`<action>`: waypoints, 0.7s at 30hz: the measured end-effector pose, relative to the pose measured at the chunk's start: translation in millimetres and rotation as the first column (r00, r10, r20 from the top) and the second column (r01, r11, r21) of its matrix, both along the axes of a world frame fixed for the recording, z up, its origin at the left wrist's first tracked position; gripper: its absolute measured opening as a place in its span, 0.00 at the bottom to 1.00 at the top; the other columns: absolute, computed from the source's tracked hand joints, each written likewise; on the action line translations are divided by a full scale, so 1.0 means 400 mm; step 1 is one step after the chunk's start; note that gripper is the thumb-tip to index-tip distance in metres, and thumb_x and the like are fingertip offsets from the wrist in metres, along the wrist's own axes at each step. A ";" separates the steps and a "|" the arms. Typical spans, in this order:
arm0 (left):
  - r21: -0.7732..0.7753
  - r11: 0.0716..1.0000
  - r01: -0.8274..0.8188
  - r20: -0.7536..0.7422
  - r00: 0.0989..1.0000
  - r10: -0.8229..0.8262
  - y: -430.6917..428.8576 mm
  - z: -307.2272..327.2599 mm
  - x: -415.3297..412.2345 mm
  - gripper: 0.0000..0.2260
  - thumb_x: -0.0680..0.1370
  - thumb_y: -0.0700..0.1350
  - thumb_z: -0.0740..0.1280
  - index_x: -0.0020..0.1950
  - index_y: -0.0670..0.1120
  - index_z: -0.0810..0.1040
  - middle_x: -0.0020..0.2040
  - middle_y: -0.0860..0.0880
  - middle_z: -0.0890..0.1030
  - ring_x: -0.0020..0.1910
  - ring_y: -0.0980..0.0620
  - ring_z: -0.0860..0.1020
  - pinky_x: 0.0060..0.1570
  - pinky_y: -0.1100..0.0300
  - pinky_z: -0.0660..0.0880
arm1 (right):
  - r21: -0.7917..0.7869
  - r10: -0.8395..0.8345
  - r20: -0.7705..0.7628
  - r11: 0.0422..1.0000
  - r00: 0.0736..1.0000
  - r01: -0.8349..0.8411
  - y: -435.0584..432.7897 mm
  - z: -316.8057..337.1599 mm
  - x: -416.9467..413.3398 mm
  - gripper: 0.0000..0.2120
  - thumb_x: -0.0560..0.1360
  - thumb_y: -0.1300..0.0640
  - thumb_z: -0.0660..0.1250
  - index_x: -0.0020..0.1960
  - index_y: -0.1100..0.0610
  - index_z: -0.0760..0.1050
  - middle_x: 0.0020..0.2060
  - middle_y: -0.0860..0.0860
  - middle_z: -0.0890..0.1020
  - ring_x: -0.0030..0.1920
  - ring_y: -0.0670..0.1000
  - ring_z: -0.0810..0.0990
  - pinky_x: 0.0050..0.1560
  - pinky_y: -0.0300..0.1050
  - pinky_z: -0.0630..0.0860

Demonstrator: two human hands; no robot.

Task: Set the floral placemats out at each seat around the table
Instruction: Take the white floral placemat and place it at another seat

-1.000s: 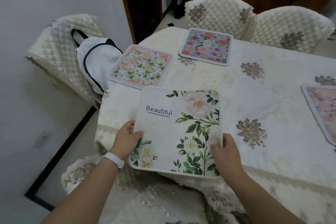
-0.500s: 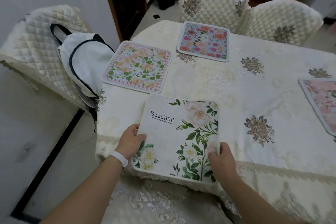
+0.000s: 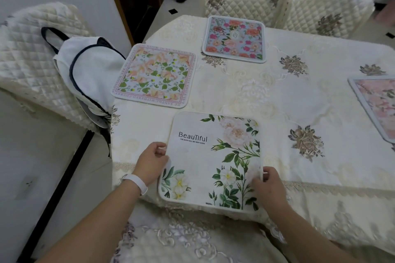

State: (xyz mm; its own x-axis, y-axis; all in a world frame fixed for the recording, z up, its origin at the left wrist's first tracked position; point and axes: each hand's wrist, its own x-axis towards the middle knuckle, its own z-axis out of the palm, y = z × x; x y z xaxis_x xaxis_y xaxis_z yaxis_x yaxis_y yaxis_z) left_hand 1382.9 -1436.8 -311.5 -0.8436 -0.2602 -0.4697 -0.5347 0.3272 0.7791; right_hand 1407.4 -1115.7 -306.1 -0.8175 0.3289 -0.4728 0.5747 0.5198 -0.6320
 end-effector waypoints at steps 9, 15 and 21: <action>-0.381 0.774 0.506 0.048 0.847 -0.530 -0.043 -0.021 0.086 0.27 0.72 0.50 0.73 0.69 0.48 0.71 0.64 0.51 0.74 0.63 0.51 0.72 0.64 0.55 0.70 | 0.252 0.322 -0.028 0.918 0.946 -0.305 0.051 -0.013 0.050 0.20 0.75 0.57 0.68 0.66 0.57 0.71 0.58 0.53 0.77 0.55 0.51 0.75 0.57 0.50 0.75; -0.456 0.600 0.657 0.170 0.726 -0.666 -0.052 -0.057 0.128 0.43 0.65 0.65 0.71 0.75 0.54 0.59 0.78 0.54 0.53 0.77 0.50 0.52 0.74 0.51 0.57 | 0.334 0.555 0.091 0.765 0.827 -0.550 0.059 -0.028 0.101 0.31 0.74 0.47 0.69 0.73 0.52 0.65 0.75 0.53 0.62 0.75 0.53 0.58 0.74 0.50 0.57; -0.551 0.461 0.695 0.246 0.664 -0.706 -0.040 -0.068 0.127 0.46 0.64 0.68 0.69 0.76 0.58 0.54 0.80 0.52 0.47 0.78 0.50 0.45 0.74 0.48 0.56 | 0.377 0.630 0.146 0.677 0.763 -0.632 0.083 -0.034 0.133 0.38 0.71 0.37 0.65 0.77 0.47 0.57 0.78 0.53 0.54 0.78 0.54 0.52 0.75 0.53 0.54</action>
